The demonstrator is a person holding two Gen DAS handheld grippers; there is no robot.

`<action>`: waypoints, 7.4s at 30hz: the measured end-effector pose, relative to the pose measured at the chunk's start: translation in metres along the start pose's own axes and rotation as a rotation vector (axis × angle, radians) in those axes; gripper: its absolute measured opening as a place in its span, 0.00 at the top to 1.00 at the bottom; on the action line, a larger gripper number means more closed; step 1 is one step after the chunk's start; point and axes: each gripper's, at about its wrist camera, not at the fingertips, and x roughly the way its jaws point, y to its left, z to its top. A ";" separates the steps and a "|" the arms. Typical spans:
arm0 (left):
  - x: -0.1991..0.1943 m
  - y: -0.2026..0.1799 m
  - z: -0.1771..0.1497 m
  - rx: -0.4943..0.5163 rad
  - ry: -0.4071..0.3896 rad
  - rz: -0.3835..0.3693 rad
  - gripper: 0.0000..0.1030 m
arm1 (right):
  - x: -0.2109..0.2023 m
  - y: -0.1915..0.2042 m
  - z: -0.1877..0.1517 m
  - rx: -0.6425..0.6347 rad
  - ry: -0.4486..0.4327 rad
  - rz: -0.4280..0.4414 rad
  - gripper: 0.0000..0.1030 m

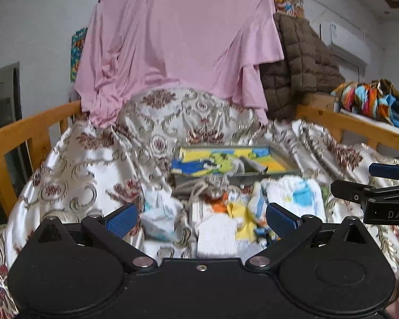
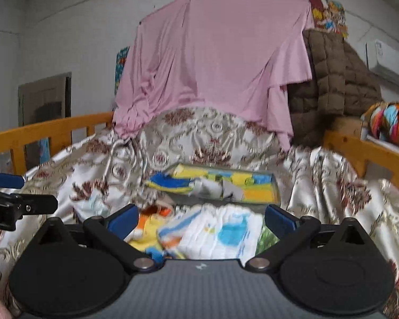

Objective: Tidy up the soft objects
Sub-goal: 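Move both tools back over the pile of soft items, then lower the left tool onto the grey face mask and close on it, then lift the grey mask with the left tool while the right tool grasps the black sock, then carry the grey mask toward the tray with the left tool while the right tool carries the black sock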

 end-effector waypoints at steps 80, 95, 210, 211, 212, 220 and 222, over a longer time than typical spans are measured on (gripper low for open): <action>0.119 0.027 -0.034 -0.242 0.503 -0.246 0.43 | 0.114 0.025 -0.053 -0.184 0.479 0.363 0.22; 0.106 0.021 -0.031 -0.228 0.483 -0.282 0.51 | 0.113 0.023 -0.053 -0.149 0.513 0.368 0.40; 0.306 0.112 0.092 -0.357 0.039 -0.263 0.81 | 0.306 -0.003 0.099 0.122 0.273 0.144 0.91; 0.309 0.111 0.090 -0.343 0.046 -0.256 0.80 | 0.313 0.000 0.098 0.123 0.286 0.139 0.91; 0.313 0.108 0.087 -0.315 0.057 -0.246 0.80 | 0.320 0.003 0.096 0.118 0.297 0.131 0.91; 0.333 0.097 0.067 -0.246 0.117 -0.245 0.80 | 0.347 0.020 0.082 0.077 0.372 0.104 0.91; 0.337 0.098 0.064 -0.249 0.127 -0.241 0.80 | 0.353 0.022 0.079 0.080 0.389 0.097 0.91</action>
